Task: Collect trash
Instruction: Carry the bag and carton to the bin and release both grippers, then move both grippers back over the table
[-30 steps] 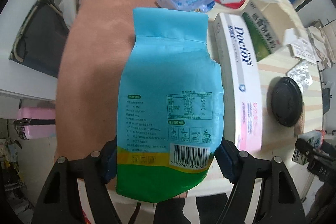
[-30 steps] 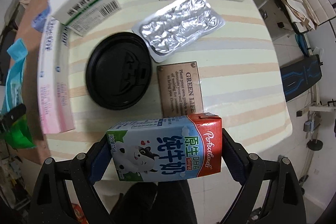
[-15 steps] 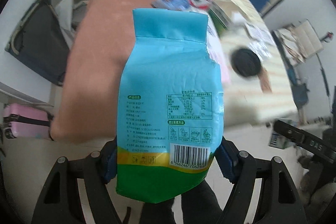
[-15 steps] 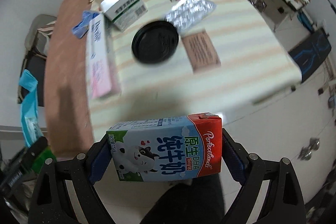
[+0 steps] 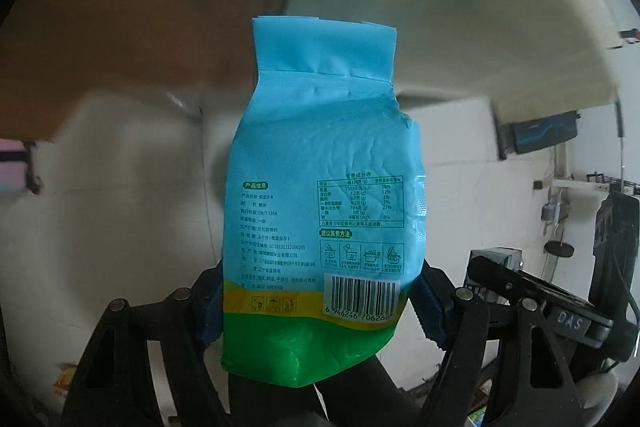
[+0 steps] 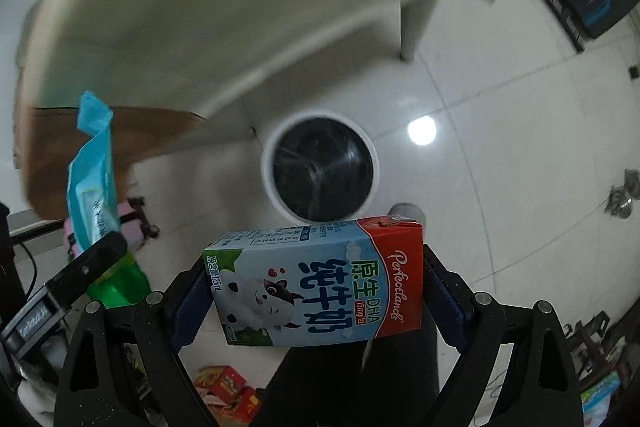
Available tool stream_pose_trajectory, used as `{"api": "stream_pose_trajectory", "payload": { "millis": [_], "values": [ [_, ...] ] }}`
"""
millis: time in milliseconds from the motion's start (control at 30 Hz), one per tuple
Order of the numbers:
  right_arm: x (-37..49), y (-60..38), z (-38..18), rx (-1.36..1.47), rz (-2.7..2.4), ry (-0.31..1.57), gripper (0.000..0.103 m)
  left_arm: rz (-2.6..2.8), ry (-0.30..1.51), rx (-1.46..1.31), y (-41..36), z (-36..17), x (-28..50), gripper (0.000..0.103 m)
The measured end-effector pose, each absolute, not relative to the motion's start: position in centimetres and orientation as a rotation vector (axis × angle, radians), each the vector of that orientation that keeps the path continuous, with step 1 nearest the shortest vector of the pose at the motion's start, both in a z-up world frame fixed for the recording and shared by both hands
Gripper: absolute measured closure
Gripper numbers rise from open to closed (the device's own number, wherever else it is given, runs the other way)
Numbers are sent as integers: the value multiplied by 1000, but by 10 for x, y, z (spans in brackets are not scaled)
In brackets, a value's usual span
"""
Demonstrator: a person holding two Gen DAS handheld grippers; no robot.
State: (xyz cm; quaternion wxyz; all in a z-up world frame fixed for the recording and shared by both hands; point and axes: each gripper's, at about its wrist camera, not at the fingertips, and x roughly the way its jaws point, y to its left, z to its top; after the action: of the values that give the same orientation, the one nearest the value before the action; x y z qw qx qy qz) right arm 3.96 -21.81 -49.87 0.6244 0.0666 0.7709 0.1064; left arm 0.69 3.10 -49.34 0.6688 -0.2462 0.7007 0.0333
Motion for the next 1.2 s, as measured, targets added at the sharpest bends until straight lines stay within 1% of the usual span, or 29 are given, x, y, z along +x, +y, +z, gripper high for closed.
{"api": "stream_pose_trajectory", "payload": {
  "millis": [100,133,167,200,233,267,300,400,467,633,767,867,900,1000,1067,1100,1200],
  "values": [
    [38,-219,-576,190,260,1812,9,72,1639,-614,34,-571,11,27],
    [39,-218,-599,204,268,1821,9,64,1644,-623,35,-590,12,23],
    [39,-217,-621,224,290,1830,9,73,1653,-618,38,-612,10,21],
    [38,-215,-636,231,300,1842,8,82,1658,-608,40,-622,7,14],
    [38,-210,-657,242,310,1862,7,89,1660,-613,45,-636,3,3],
    [36,-207,-681,268,331,1885,3,102,1658,-611,51,-647,-1,0],
    [36,-205,-693,274,335,1892,0,112,1650,-598,53,-651,-2,0],
    [35,-194,-735,179,303,1898,0,185,1649,-525,65,-662,-13,0],
    [30,-190,-748,94,272,1883,0,233,1629,-472,69,-663,-20,0],
    [24,-189,-754,-94,179,1826,0,304,1647,-356,54,-657,-26,0],
    [17,-188,-736,-188,121,1778,0,319,1648,-307,52,-635,-33,0],
    [16,-190,-719,-216,108,1748,0,324,1646,-300,52,-621,-35,0],
    [18,-192,-717,-220,106,1743,0,330,1643,-299,44,-626,-22,0],
    [24,-194,-708,-224,104,1720,0,340,1629,-303,43,-618,-20,0],
    [27,-193,-696,-223,114,1704,0,345,1620,-317,40,-608,-22,0],
    [27,-194,-691,-227,119,1698,0,349,1614,-321,33,-617,-21,0],
    [28,-193,-670,-237,137,1675,0,348,1601,-339,29,-604,-21,0]
  ]
}}
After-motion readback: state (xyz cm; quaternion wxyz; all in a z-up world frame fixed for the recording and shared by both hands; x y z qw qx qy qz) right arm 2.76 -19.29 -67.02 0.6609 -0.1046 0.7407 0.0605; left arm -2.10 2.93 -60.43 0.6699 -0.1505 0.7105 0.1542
